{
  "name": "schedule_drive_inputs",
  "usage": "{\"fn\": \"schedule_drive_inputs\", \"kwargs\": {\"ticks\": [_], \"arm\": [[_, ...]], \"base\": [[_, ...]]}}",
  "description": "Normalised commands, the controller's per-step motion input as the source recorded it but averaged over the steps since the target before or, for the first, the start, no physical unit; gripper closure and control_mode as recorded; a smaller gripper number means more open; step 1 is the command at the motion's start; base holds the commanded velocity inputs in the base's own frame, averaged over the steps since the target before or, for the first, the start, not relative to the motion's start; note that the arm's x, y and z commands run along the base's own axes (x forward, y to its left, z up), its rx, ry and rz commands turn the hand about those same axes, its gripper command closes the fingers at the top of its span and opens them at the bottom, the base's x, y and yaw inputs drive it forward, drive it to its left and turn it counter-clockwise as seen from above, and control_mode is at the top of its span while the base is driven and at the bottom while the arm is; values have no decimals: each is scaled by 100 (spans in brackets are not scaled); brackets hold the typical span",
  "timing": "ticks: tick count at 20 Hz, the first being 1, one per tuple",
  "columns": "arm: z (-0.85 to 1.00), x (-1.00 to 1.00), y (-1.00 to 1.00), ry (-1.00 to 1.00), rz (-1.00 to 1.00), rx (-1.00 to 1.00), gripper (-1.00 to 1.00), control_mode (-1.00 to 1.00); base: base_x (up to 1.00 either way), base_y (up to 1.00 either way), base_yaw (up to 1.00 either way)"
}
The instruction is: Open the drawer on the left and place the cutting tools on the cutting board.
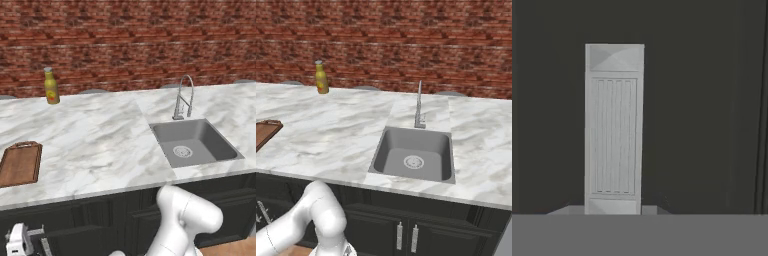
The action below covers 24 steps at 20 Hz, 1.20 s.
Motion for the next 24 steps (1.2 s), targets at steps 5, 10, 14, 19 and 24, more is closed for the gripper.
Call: {"fn": "schedule_drive_inputs", "kwargs": {"ticks": [5,10,14,19,24], "arm": [[0,-100,14,-3,0,6,100,-100],[0,-100,23,0,0,8,100,-100],[0,-100,19,0,0,7,100,-100],[0,-100,18,0,0,7,100,-100],[0,-70,11,0,0,4,-100,-100]], "base": [[0,0,0],[0,0,0],[0,0,0],[0,0,0],[0,0,0]]}}
